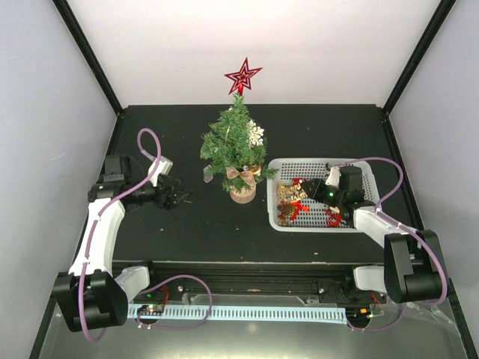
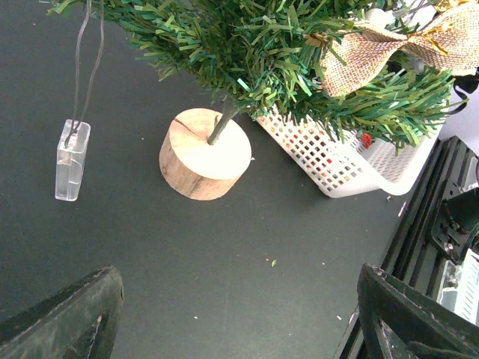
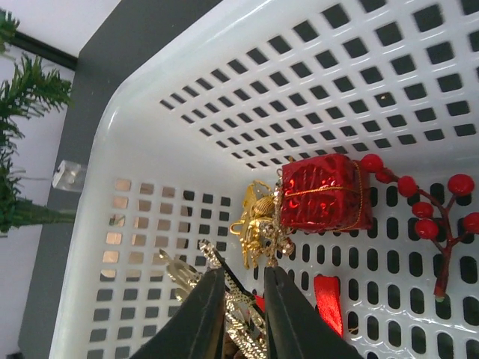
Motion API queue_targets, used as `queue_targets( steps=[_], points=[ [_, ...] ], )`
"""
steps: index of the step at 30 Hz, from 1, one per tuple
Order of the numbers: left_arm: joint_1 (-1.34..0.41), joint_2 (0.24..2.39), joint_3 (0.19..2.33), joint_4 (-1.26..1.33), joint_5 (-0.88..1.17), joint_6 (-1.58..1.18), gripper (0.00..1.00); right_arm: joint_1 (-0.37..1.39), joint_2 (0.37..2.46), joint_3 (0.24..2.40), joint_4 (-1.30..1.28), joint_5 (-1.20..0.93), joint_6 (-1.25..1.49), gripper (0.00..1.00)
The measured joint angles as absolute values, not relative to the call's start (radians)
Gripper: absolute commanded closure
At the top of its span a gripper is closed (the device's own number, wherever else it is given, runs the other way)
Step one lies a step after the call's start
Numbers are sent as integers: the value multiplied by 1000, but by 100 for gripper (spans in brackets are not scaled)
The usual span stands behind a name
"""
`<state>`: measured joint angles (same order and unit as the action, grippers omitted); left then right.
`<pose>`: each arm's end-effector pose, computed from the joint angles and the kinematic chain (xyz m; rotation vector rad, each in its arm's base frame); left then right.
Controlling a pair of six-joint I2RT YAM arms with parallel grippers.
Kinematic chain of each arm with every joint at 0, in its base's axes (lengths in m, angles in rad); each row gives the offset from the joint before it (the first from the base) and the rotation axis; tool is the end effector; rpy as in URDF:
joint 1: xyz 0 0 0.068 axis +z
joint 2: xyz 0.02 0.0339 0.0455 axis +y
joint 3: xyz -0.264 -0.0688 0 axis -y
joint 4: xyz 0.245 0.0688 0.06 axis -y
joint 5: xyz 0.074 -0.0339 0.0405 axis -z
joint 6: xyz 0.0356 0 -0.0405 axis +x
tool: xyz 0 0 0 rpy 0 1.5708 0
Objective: Decorate the small christmas tree
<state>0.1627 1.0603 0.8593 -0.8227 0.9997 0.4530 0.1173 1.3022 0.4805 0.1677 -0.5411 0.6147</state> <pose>0.1939 0.0015 0.2741 0.6436 2.1014 -0.9459 0.2398 0.0467 0.1659 0.2587 2.2864 0.9930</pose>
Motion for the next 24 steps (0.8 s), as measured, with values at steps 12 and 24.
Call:
queue_targets(
  steps=[12, 24],
  points=[
    [163, 1040, 859, -823, 1003, 453, 14, 139, 1248, 482, 77, -519, 588, 92],
    [163, 1040, 859, -822, 1010, 453, 14, 155, 978, 572, -184, -308, 546, 94]
  ],
)
